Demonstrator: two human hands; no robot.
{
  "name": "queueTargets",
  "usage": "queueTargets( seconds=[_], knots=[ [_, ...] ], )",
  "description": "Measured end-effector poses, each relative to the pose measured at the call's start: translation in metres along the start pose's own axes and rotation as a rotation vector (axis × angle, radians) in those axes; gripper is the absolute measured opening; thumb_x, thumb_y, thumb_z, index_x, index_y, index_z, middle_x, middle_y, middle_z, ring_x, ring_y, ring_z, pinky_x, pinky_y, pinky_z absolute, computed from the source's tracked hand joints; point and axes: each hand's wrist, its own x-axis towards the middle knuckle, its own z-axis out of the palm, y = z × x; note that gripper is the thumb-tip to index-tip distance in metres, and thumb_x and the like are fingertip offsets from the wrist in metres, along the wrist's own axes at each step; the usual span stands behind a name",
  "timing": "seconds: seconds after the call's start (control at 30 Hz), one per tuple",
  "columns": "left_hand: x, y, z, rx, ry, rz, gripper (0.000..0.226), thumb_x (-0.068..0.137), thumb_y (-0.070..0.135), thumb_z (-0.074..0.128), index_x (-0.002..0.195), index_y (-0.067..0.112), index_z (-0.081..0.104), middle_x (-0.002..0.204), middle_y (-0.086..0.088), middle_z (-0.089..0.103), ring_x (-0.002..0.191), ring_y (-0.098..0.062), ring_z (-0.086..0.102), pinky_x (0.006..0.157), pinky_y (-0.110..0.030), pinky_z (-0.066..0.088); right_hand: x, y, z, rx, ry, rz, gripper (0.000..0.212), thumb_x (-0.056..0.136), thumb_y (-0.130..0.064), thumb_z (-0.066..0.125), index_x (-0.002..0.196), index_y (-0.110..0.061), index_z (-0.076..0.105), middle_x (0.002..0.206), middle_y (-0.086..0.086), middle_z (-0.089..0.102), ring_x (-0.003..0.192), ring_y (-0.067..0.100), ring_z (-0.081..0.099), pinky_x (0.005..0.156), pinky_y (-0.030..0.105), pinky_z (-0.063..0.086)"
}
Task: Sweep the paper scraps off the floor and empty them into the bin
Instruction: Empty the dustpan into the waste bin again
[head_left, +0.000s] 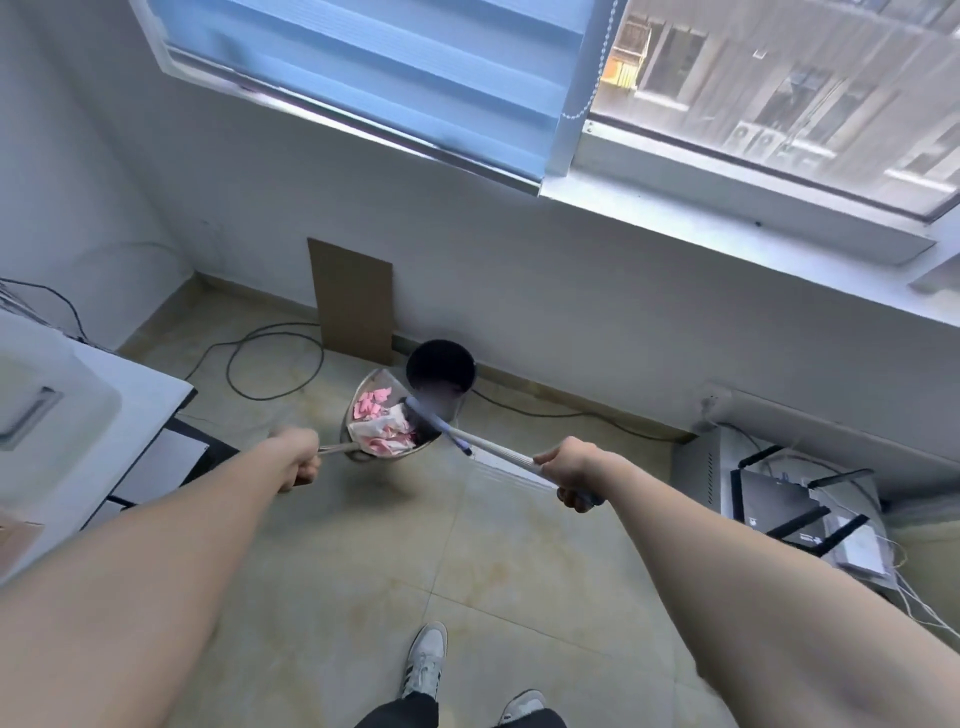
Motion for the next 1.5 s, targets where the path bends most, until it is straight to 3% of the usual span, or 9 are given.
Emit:
queueTargets(
  seconds=[0.43, 0.77, 1.0, 1.13, 1.23, 1.3, 1.37, 1.43, 1.5],
  knots=[
    [-0.035, 0.074, -0.017, 0.050, 0.035, 0.097, 0.016, 0.097, 0.002, 0.027, 0.096, 0.003, 0.043, 0.060, -0.005, 0.036, 0.043, -0.012, 0.022, 0.033, -0.011, 0.020, -0.009, -0.029, -0.047, 0.051, 0.014, -0.136, 0.040, 0.096, -0.014, 0.043, 0.132, -0.015, 0.061, 0.063, 0.007, 0.038, 0.048, 0.017, 0.027, 0.049, 0.024, 0.023],
    [-0.047, 0.125, 0.024, 0.120, 0.101, 0.195, 0.025, 0.094, -0.002, 0.028, 0.073, 0.010, 0.036, 0.057, -0.004, 0.032, 0.044, -0.008, 0.022, 0.038, -0.009, 0.019, 0.003, -0.023, -0.069, 0.042, 0.021, -0.181, 0.046, 0.097, -0.014, 0.039, 0.137, -0.029, 0.055, 0.064, 0.007, 0.042, 0.035, 0.016, 0.032, 0.039, 0.016, 0.027],
    [-0.019, 0.158, 0.033, 0.305, 0.072, 0.275, 0.024, 0.089, -0.001, 0.036, 0.067, 0.003, 0.045, 0.064, -0.013, 0.046, 0.044, -0.014, 0.033, 0.040, -0.013, 0.025, 0.028, -0.056, -0.056, 0.129, 0.061, -0.123, 0.043, 0.097, -0.016, 0.041, 0.136, -0.027, 0.057, 0.063, 0.008, 0.043, 0.047, 0.017, 0.032, 0.043, 0.019, 0.026],
    [0.001, 0.169, 0.034, 0.484, 0.038, 0.315, 0.014, 0.091, 0.003, 0.045, 0.089, -0.002, 0.058, 0.080, -0.017, 0.051, 0.048, -0.017, 0.040, 0.038, -0.016, 0.032, 0.033, -0.080, -0.037, 0.200, 0.109, -0.073, 0.043, 0.098, -0.018, 0.043, 0.137, -0.031, 0.055, 0.063, 0.009, 0.046, 0.045, 0.017, 0.035, 0.042, 0.020, 0.029],
    [0.014, 0.183, 0.036, 0.628, 0.007, 0.382, 0.027, 0.092, 0.004, 0.043, 0.110, -0.006, 0.060, 0.089, -0.018, 0.055, 0.048, -0.018, 0.043, 0.035, -0.018, 0.034, 0.036, -0.102, -0.020, 0.247, 0.125, -0.032, 0.039, 0.099, -0.018, 0.044, 0.133, -0.027, 0.059, 0.067, 0.007, 0.044, 0.046, 0.017, 0.033, 0.042, 0.020, 0.026],
    [0.024, 0.193, 0.032, 0.679, -0.034, 0.366, 0.027, 0.092, 0.004, 0.043, 0.108, -0.005, 0.063, 0.093, -0.019, 0.062, 0.054, -0.022, 0.054, 0.038, -0.022, 0.043, 0.042, -0.114, -0.004, 0.288, 0.138, 0.006, 0.041, 0.098, -0.016, 0.043, 0.133, -0.029, 0.059, 0.067, 0.006, 0.043, 0.047, 0.017, 0.032, 0.043, 0.019, 0.025],
    [0.032, 0.201, 0.036, 0.712, -0.084, 0.344, 0.017, 0.092, 0.004, 0.047, 0.096, -0.002, 0.063, 0.085, -0.016, 0.063, 0.067, -0.025, 0.062, 0.054, -0.028, 0.051, 0.045, -0.124, 0.009, 0.317, 0.122, 0.027, 0.044, 0.098, -0.015, 0.042, 0.135, -0.031, 0.058, 0.066, 0.006, 0.042, 0.047, 0.017, 0.030, 0.043, 0.019, 0.025],
    [0.038, 0.205, 0.038, 0.610, -0.148, 0.230, 0.022, 0.096, 0.012, 0.046, 0.075, 0.005, 0.049, 0.065, -0.010, 0.048, 0.052, -0.017, 0.048, 0.046, -0.022, 0.041, 0.047, -0.129, 0.016, 0.346, 0.123, 0.039, 0.044, 0.097, -0.014, 0.043, 0.135, -0.030, 0.058, 0.066, 0.006, 0.042, 0.048, 0.017, 0.029, 0.044, 0.019, 0.025],
    [0.053, 0.205, 0.040, 0.500, -0.231, 0.132, 0.030, 0.099, 0.016, 0.040, 0.069, 0.009, 0.039, 0.063, -0.007, 0.039, 0.045, -0.012, 0.033, 0.042, -0.015, 0.031, 0.047, -0.135, 0.022, 0.354, 0.116, 0.041, 0.045, 0.097, -0.013, 0.042, 0.135, -0.029, 0.058, 0.067, 0.006, 0.041, 0.048, 0.017, 0.029, 0.044, 0.019, 0.024]
  ],
)
